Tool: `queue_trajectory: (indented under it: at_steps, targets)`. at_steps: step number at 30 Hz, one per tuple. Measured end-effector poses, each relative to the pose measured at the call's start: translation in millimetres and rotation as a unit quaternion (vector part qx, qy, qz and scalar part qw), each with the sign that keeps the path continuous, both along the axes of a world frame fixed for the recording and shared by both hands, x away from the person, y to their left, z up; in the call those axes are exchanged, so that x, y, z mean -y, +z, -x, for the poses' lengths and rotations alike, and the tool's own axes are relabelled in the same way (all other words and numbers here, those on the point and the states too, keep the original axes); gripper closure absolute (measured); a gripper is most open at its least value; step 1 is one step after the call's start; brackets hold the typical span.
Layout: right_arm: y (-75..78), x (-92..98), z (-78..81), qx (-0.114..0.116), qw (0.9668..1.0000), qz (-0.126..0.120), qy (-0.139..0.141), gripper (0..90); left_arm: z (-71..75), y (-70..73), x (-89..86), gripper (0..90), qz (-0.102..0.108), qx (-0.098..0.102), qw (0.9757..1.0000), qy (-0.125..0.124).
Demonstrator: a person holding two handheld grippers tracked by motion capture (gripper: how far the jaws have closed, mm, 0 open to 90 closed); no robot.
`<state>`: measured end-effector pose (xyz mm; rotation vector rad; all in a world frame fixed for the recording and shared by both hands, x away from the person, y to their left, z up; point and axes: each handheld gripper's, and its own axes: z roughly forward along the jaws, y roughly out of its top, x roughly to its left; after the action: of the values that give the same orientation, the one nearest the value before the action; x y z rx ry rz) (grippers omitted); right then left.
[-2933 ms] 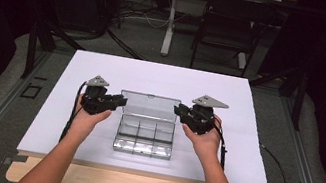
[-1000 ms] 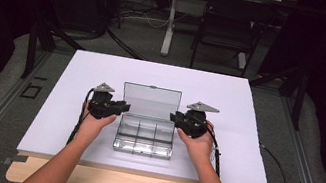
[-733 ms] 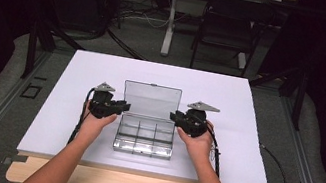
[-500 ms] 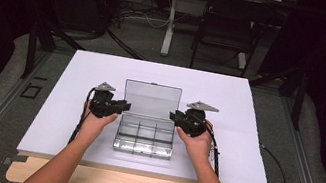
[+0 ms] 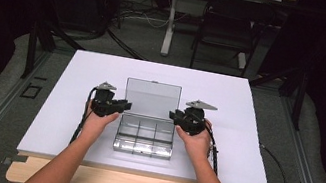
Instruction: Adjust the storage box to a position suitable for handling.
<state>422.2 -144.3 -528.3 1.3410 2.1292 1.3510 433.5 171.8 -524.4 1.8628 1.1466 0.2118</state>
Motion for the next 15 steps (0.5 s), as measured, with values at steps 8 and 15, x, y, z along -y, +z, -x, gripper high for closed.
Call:
queue_trajectory:
  at_steps: [8, 15]
  targets:
    - [-3.1, 0.8, -4.1, -0.010, 0.9999, -0.011, 0.000, 66.5, -3.3, -3.5, -1.0, 68.4, 0.012, -0.005, 0.9999, -0.001]
    - [-5.4, 0.8, -6.3, -0.016, 0.9997, -0.018, 0.002, 64.7, -5.9, -6.2, -0.3, 65.6, 0.016, -0.011, 0.9998, -0.002]
